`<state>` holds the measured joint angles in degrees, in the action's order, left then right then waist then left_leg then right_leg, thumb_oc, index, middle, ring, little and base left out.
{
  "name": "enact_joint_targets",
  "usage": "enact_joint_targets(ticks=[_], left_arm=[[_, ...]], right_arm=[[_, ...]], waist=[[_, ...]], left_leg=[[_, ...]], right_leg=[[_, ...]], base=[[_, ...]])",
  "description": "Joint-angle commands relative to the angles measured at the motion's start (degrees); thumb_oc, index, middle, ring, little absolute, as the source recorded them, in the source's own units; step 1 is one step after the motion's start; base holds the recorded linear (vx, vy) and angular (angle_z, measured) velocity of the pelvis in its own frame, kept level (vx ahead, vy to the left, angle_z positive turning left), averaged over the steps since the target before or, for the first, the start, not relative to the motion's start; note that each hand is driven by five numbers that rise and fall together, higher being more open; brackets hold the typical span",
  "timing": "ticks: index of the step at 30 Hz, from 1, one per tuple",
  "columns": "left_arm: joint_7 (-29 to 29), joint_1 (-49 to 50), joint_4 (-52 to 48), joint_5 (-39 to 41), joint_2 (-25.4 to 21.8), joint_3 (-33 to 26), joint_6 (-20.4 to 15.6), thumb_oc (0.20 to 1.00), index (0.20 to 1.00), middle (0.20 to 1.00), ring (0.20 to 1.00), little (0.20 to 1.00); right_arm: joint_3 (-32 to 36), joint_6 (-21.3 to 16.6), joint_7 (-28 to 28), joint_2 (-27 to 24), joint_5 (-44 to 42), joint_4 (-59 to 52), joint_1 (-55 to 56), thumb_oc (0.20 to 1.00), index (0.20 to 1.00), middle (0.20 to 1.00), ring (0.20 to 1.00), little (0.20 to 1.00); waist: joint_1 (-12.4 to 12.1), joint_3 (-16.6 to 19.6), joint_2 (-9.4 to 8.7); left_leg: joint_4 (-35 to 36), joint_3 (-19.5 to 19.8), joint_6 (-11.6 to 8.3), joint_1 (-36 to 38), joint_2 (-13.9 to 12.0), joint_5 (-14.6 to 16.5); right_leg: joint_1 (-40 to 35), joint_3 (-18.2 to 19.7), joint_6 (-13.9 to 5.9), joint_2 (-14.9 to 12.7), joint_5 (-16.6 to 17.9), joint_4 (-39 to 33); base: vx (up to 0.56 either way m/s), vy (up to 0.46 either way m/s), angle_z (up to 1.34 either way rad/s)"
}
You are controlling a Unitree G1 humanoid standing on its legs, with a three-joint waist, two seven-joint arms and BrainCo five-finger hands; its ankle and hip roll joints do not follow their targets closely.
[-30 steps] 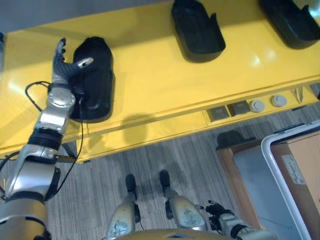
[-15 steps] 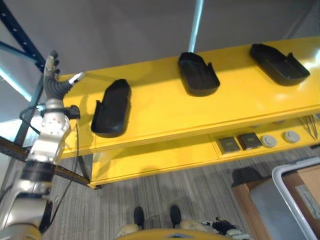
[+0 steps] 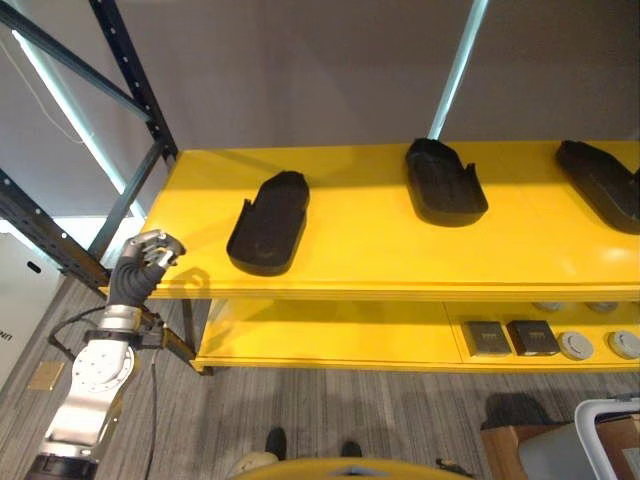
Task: Move parts from the plastic box to the shelf.
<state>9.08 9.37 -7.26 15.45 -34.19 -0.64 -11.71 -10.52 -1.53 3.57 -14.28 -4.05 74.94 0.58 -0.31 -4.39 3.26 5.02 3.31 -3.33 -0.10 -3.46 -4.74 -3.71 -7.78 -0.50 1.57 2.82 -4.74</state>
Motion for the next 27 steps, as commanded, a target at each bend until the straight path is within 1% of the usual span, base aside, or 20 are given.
enact_joint_targets(ticks=[1, 3, 8, 11, 12, 16, 23, 27], left_arm=[[-0.71, -6.63, 0.71, -2.44, -1.34, -0.53, -2.09, 0.2, 0.2, 0.2, 0.2, 0.2], [-0.7, -6.7, 0.8, -2.45, -1.35, -0.47, -2.15, 0.2, 0.2, 0.2, 0.2, 0.2], [-0.35, -11.39, 8.24, -5.06, -1.03, 3.29, -1.08, 0.2, 0.2, 0.2, 0.2, 0.2], [0.59, -14.77, 11.87, -5.19, -0.61, 4.44, -1.01, 0.2, 0.2, 0.2, 0.2, 0.2], [1.23, -16.77, 13.45, -5.86, -0.25, 5.09, -0.86, 0.2, 0.2, 0.2, 0.2, 0.2], [0.82, -17.74, 14.16, -6.29, 0.16, 6.14, -0.94, 0.2, 0.2, 0.2, 0.2, 0.2], [1.2, -19.25, 14.71, -5.73, 1.14, 7.14, -1.16, 0.2, 0.2, 0.2, 0.2, 0.2], [2.75, -21.2, 15.6, -5.55, 1.81, 7.23, -1.38, 0.2, 0.2, 0.2, 0.2, 0.2]], right_arm=[[-1.87, -1.06, -1.4, 2.11, 1.3, -0.05, -2.0, 1.0, 1.0, 1.0, 1.0, 1.0], [-1.85, -1.04, -1.4, 2.11, 1.3, -0.07, -1.99, 1.0, 1.0, 1.0, 1.0, 1.0], [-2.56, -1.13, -1.04, 1.95, 1.36, -1.44, -1.54, 1.0, 1.0, 1.0, 1.0, 1.0], [-2.89, -1.12, -0.68, 1.93, 0.97, -1.73, -2.03, 1.0, 1.0, 1.0, 1.0, 1.0], [-3.15, -1.16, -0.43, 2.1, 0.74, -1.79, -2.31, 1.0, 1.0, 1.0, 1.0, 1.0], [-3.46, -1.24, -0.39, 2.43, 0.58, -2.26, -2.41, 1.0, 1.0, 1.0, 1.0, 1.0], [-3.77, -1.31, -0.05, 2.46, 0.42, -2.66, -2.83, 1.0, 1.0, 1.0, 1.0, 1.0], [-4.2, -1.53, 0.22, 2.75, 0.01, -2.99, -3.37, 1.0, 1.0, 1.0, 1.0, 1.0]], waist=[[1.82, -1.1, -2.89], [1.78, -1.05, -2.89], [3.94, -3.85, -3.72], [4.62, -4.7, -4.24], [5.02, -4.95, -4.69], [5.61, -5.28, -5.33], [6.24, -5.7, -5.17], [6.49, -5.7, -5.09]], left_leg=[[-0.02, -0.46, -1.21, 0.04, -2.5, 2.79], [-0.02, -0.48, -1.21, -0.01, -2.51, 2.78], [-0.02, -2.01, -1.43, -3.1, -3.25, 2.31], [-0.02, -2.82, -1.51, -5.49, -3.49, 1.87], [-0.02, -3.37, -1.49, -6.61, -3.6, 1.73], [-0.02, -5.02, -1.42, -7.4, -3.82, 1.84], [-0.02, -5.96, -1.4, -7.56, -3.87, 2.01], [-0.02, -6.36, -1.44, -7.54, -3.94, 2.13]], right_leg=[[0.29, 0.62, -3.01, -2.4, -6.51, 1.98], [0.37, 0.64, -3.01, -2.39, -6.5, 2.0], [4.33, 2.16, -3.23, -1.98, -5.34, 1.89], [7.15, 3.16, -3.4, -1.63, -4.33, 1.69], [8.46, 3.69, -3.58, -1.42, -3.79, 1.37], [9.87, 4.85, -3.81, -1.27, -3.15, 0.82], [10.58, 5.54, -3.78, -1.39, -2.96, 0.67], [10.84, 5.89, -3.77, -1.29, -2.75, 0.42]], base=[[0.0, 0.0, 0.0], [-0.01, 0.005, -0.03], [-0.04, 0.006, -0.13], [-0.08, -0.005, -0.23], [-0.04, -0.005, -0.26], [0.02, 0.002, -0.3], [0.01, 0.001, -0.08], [0.0, 0.0, 0.0]])
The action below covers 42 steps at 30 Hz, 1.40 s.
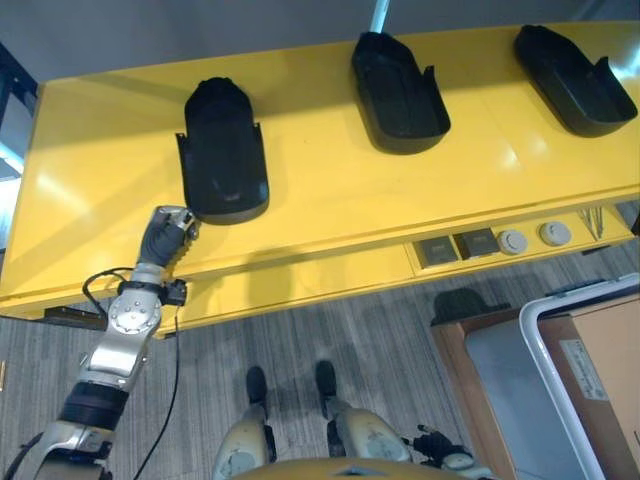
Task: Move parts from the plastic box to the shelf.
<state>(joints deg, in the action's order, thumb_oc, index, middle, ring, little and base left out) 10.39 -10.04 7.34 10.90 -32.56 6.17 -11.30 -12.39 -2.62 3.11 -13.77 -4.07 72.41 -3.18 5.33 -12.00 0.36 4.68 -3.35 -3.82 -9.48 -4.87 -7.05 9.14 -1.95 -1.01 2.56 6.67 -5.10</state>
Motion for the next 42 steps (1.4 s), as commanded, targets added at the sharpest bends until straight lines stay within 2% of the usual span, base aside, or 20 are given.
enact_joint_targets(ticks=[1, 8, 13, 21, 29, 35, 42], left_arm=[[1.83, -1.92, 1.13, -0.97, 0.32, 0.32, -1.91, 0.2, 0.2, 0.2, 0.2, 0.2], [2.21, 0.84, -2.29, -0.75, 0.78, -1.66, -2.22, 0.2, 0.2, 0.2, 0.2, 0.2], [0.02, 6.92, -8.29, 0.71, 1.03, -3.64, -2.43, 0.2, 0.2, 0.2, 0.2, 0.2], [-3.93, 8.37, -13.28, 2.51, 2.27, 0.29, -2.31, 0.2, 0.2, 0.2, 0.2, 0.2], [-1.8, 1.2, -6.98, 2.35, 5.12, 4.44, -1.87, 0.2, 0.2, 0.2, 0.2, 0.2], [0.77, -3.96, -0.99, 1.13, 5.15, 4.55, -1.64, 0.2, 0.2, 0.2, 0.2, 0.2], [3.48, -8.41, 6.95, 3.85, 6.2, 3.95, -1.65, 0.2, 0.2, 0.2, 0.2, 0.2]], right_arm=[[-2.39, -0.51, 0.7, 2.3, -0.06, -0.49, 0.41, 1.0, 1.0, 1.0, 1.0, 1.0], [-1.79, -0.6, 0.86, 2.04, -0.35, -0.14, 1.05, 1.0, 1.0, 1.0, 1.0, 1.0], [-0.45, -0.32, 0.78, 1.21, 0.06, 0.64, 1.52, 1.0, 1.0, 1.0, 1.0, 1.0], [-0.33, -0.18, 0.48, 0.96, 0.54, 0.93, 1.87, 1.0, 1.0, 1.0, 1.0, 1.0], [-1.31, -0.31, 1.19, 1.17, 0.05, 0.52, 1.63, 1.0, 1.0, 1.0, 1.0, 1.0], [-1.68, -0.17, 1.52, 0.89, 0.07, 0.45, 1.35, 1.0, 1.0, 1.0, 1.0, 1.0], [-2.29, -0.11, 1.88, 1.14, 0.08, 0.65, 1.3, 1.0, 1.0, 1.0, 1.0, 1.0]], waist=[[0.85, 1.97, -2.22], [0.37, 2.38, -2.0], [-0.56, 2.45, -0.97], [-0.17, 2.22, 0.23], [1.81, 1.65, -0.18], [2.71, 1.49, -0.97], [3.78, 1.91, -1.67]], left_leg=[[0.32, 0.26, -0.92, 1.9, -2.51, 4.47], [0.32, 0.19, -0.88, 3.48, -2.56, 4.81], [0.32, 0.81, -0.94, 5.18, -2.46, 4.86], [0.32, 1.59, -1.1, 5.65, -2.63, 4.46], [0.32, 0.63, -1.38, 4.02, -3.4, 4.16], [0.32, -1.18, -1.61, 1.13, -3.97, 3.69], [0.32, -2.78, -1.63, -0.17, -4.34, 3.56]], right_leg=[[-2.07, 0.1, -3.28, -2.23, -6.55, 0.67], [-3.62, 0.02, -3.09, -2.12, -7.08, 0.6], [-5.96, -0.78, -2.74, -2.09, -7.87, 0.54], [-6.95, -1.66, -2.16, -1.99, -8.79, 1.37], [-4.88, -0.63, -2.32, -1.39, -7.47, 0.72], [-1.26, 0.87, -2.93, -1.03, -5.95, 0.33], [0.86, 1.91, -3.13, -0.87, -5.34, 0.22]], base=[[0.01, -0.012, -0.04], [0.01, -0.012, -0.07], [0.0, -0.004, 0.05], [-0.02, -0.011, 0.13], [-0.02, -0.01, -0.04], [-0.05, -0.013, -0.22], [-0.01, -0.005, -0.14]])
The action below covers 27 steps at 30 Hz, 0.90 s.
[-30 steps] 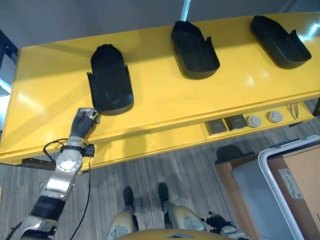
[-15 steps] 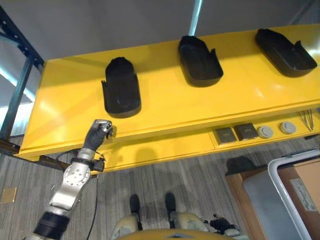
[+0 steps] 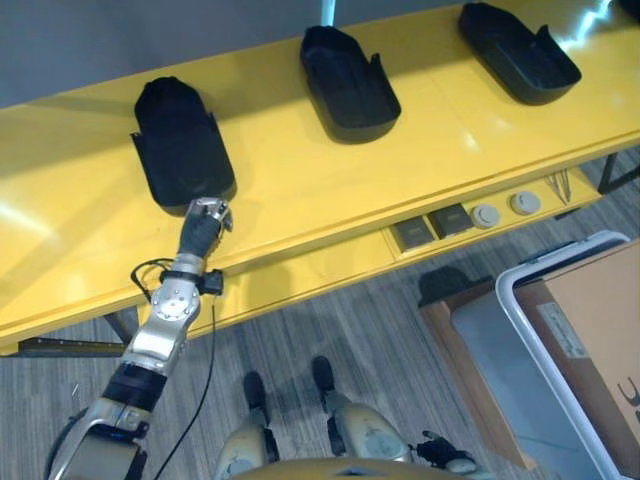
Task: Move parts from the plastic box to the shelf.
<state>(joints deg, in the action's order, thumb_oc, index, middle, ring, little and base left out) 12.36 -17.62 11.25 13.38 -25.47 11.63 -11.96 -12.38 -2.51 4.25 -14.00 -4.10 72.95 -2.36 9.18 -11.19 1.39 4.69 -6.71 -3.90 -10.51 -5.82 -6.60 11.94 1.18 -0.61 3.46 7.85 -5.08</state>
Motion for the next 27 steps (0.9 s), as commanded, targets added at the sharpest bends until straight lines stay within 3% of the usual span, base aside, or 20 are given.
enact_joint_targets(ticks=[1, 11, 19, 23, 27], left_arm=[[1.51, -0.83, 3.05, 1.37, -0.89, -1.5, -1.0, 0.2, 0.2, 0.2, 0.2, 0.2], [2.27, 1.3, 2.14, 1.24, -1.39, -3.54, -1.09, 0.2, 0.2, 0.2, 0.2, 0.2], [2.1, 11.49, -4.96, -2.14, 0.49, -4.07, -2.55, 0.2, 0.2, 0.2, 0.2, 0.2], [4.44, 19.4, -7.58, -6.35, 1.66, -2.66, -4.08, 0.2, 0.2, 0.2, 0.2, 0.2], [10.29, 22.19, -0.42, -15.59, 0.27, 0.39, -3.44, 0.2, 0.2, 0.2, 0.2, 0.2]], right_arm=[[-2.29, -0.21, 0.74, 1.37, 0.1, 0.1, 0.48, 1.0, 1.0, 1.0, 1.0, 1.0], [-1.82, -0.47, 1.08, 1.51, -0.29, 0.22, 0.73, 1.0, 1.0, 1.0, 1.0, 1.0], [0.18, -0.28, 1.08, 1.4, -0.4, 2.0, -0.02, 1.0, 1.0, 1.0, 1.0, 1.0], [1.23, -0.21, 2.94, 1.69, -0.18, 4.2, -0.93, 1.0, 1.0, 1.0, 1.0, 1.0], [1.07, -0.54, 4.95, 1.66, -0.02, 5.59, -2.39, 1.0, 1.0, 1.0, 1.0, 1.0]], waist=[[-0.08, 1.1, -2.7], [-0.71, 1.37, -2.32], [-3.21, 2.49, -1.28], [-6.54, 4.1, -0.75], [-9.83, 4.75, -0.89]], left_leg=[[0.31, 0.58, -1.54, 0.85, -3.39, 3.11], [0.31, 0.95, -1.54, 2.19, -3.31, 3.17], [0.31, 2.69, -1.09, 7.14, -2.1, 4.05], [0.31, 5.79, -0.8, 9.62, -1.37, 3.98], [-1.43, 10.54, -0.67, 9.73, -0.7, 3.78]], right_leg=[[-1.93, -1.22, -3.53, -1.77, -6.51, 0.21], [-3.65, -2.01, -3.27, -1.92, -7.11, 0.16], [-9.55, -4.05, -3.14, -3.19, -9.14, 1.31], [-13.63, -6.9, -2.64, -3.62, -11.43, 2.4], [-16.3, -10.3, -1.76, -3.76, -13.41, 3.76]], base=[[0.0, 0.004, -0.03], [0.0, 0.001, -0.01], [0.01, 0.004, 0.16], [-0.02, -0.036, 0.24], [-0.03, -0.073, 0.8]])
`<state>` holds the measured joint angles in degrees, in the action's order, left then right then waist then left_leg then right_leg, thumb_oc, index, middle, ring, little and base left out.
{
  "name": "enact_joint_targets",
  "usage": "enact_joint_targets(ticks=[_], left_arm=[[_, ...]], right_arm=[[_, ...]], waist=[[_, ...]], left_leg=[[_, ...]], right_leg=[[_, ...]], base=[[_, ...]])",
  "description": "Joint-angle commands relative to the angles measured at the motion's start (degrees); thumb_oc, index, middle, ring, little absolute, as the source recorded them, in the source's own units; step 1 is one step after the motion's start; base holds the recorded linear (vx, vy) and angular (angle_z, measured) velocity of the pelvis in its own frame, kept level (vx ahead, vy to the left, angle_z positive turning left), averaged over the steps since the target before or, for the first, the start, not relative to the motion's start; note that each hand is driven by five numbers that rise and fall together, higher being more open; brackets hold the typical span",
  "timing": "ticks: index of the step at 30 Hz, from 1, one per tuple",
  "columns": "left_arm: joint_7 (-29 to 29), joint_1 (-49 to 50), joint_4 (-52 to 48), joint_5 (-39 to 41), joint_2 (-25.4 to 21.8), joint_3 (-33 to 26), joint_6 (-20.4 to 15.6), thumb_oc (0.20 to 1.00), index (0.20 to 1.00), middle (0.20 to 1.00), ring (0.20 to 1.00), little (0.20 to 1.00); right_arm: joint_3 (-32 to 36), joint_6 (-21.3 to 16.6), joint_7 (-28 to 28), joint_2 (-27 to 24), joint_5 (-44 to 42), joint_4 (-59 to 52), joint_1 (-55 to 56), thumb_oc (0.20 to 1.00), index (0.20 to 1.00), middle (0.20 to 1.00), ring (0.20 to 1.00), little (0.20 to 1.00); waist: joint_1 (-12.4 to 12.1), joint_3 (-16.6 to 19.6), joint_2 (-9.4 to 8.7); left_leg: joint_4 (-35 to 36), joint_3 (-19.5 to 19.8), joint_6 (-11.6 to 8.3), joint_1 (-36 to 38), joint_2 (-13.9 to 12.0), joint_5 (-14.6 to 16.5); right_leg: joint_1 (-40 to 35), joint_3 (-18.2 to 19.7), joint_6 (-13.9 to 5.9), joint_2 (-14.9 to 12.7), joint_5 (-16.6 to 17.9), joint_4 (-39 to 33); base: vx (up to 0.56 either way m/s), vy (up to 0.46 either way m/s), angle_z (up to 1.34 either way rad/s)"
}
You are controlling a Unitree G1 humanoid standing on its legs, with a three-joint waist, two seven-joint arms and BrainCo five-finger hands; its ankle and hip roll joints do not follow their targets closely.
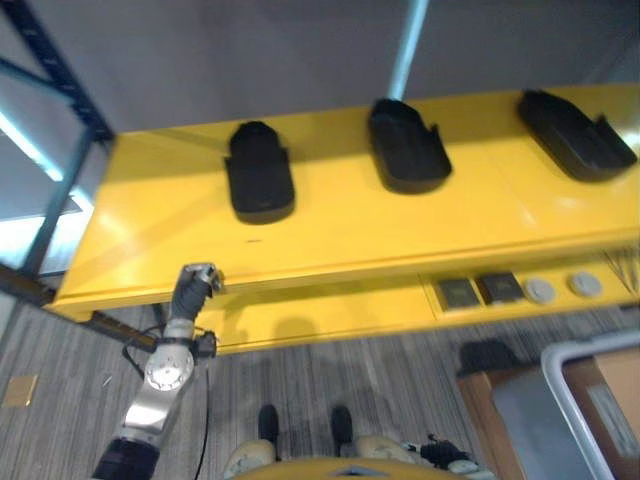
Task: Move parts from the plastic box to the shelf.
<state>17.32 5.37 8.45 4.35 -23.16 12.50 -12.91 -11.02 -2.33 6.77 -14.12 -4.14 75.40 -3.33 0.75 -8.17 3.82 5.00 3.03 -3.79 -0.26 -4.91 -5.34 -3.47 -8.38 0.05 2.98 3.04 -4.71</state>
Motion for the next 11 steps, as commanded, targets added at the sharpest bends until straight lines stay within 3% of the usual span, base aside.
enact_joint_targets(ticks=[1, 2, 3, 4, 8, 9, 10, 11], left_arm=[[6.62, -0.22, 5.03, -8.35, -1.93, 0.52, -2.17, 0.2, 0.2, 0.2, 0.2, 0.2], [7.93, 0.2, 8.67, -10.7, -1.84, 1.77, -1.59, 0.2, 0.2, 0.2, 0.2, 0.2], [8.39, 0.66, 12.63, -11.72, -1.28, 2.78, -0.93, 0.369, 0.369, 0.369, 0.369, 0.369], [8.96, 1.03, 19.29, -10.73, 0.68, 3.07, 0.02, 1.0, 1.0, 1.0, 1.0, 1.0], [6.76, 1.7, 39.64, 1.27, 8.23, -0.25, 1.85, 1.0, 1.0, 1.0, 1.0, 1.0], [6.76, 1.7, 39.64, 1.27, 8.23, -0.25, 1.85, 1.0, 1.0, 1.0, 1.0, 1.0], [4.95, 1.2, 48.93, 7.99, 11.06, -3.21, 2.35, 1.0, 1.0, 1.0, 1.0, 1.0], [3.87, 0.9, 53.73, 8.16, 11.73, -3.66, 3.12, 1.0, 1.0, 1.0, 1.0, 1.0]], right_arm=[[-0.41, -0.87, 3.04, 1.9, 0.04, 3.38, -1.99, 1.0, 1.0, 1.0, 1.0, 1.0], [-0.48, -1.22, 3.72, 1.88, -0.18, 3.56, -2.45, 1.0, 1.0, 1.0, 1.0, 1.0], [-0.51, -1.57, 4.28, 1.9, -0.5, 3.63, -2.89, 1.0, 1.0, 1.0, 1.0, 1.0], [-0.62, -1.91, 4.99, 1.86, -0.98, 3.58, -3.52, 1.0, 1.0, 1.0, 1.0, 1.0], [-1.25, -2.16, 5.09, 2.43, -2.61, 3.17, -4.7, 1.0, 1.0, 1.0, 1.0, 1.0], [-1.25, -2.16, 5.09, 2.43, -2.61, 3.17, -4.7, 1.0, 1.0, 1.0, 1.0, 1.0], [-1.77, -2.15, 4.39, 2.72, -2.78, 2.86, -4.7, 1.0, 1.0, 1.0, 1.0, 1.0], [-1.96, -2.33, 4.01, 2.78, -2.87, 2.63, -4.67, 1.0, 1.0, 1.0, 1.0, 1.0]], waist=[[-2.22, 2.06, -3.44], [-2.8, 2.31, -3.56], [-3.4, 2.47, -3.7], [-4.1, 2.52, -3.83], [-5.26, 3.09, -4.41], [-5.26, 3.09, -4.41], [-5.18, 3.54, -4.67], [-5.09, 3.69, -4.77]], left_leg=[[-2.24, 1.79, -0.67, -0.88, -1.41, 2.39], [-2.65, 2.64, -0.58, -1.07, -1.23, 2.49], [-3.12, 3.22, -0.56, -1.17, -1.05, 2.53], [-3.72, 3.76, -0.55, -1.3, -0.85, 2.6], [-4.87, 4.5, -0.54, -1.8, -0.52, 2.4], [-4.87, 4.5, -0.54, -1.8, -0.52, 2.4], [-4.77, 4.53, -0.51, -1.71, -0.5, 2.39], [-4.67, 4.6, -0.5, -1.61, -0.52, 2.43]], right_leg=[[-1.28, -1.42, -2.31, -3.32, -8.64, 3.46], [-1.72, -2.15, -2.14, -3.28, -8.89, 3.46], [-2.23, -2.69, -2.01, -3.26, -9.03, 3.4], [-2.78, -3.08, -1.89, -3.27, -9.14, 3.33], [-3.45, -3.83, -1.5, -3.17, -9.25, 3.01], [-3.45, -3.83, -1.5, -3.17, -9.25, 3.01], [-3.48, -3.86, -1.42, -3.07, -9.33, 2.87], [-3.51, -3.93, -1.41, -3.07, -9.41, 2.81]], base=[[0.0, -0.068, 0.3], [0.0, -0.053, 0.42], [-0.01, -0.055, 0.69], [-0.01, -0.05, 0.72], [0.0, -0.034, 0.19], [0.02, -0.008, 0.05], [0.02, -0.001, 0.06], [0.03, -0.001, 0.05]])
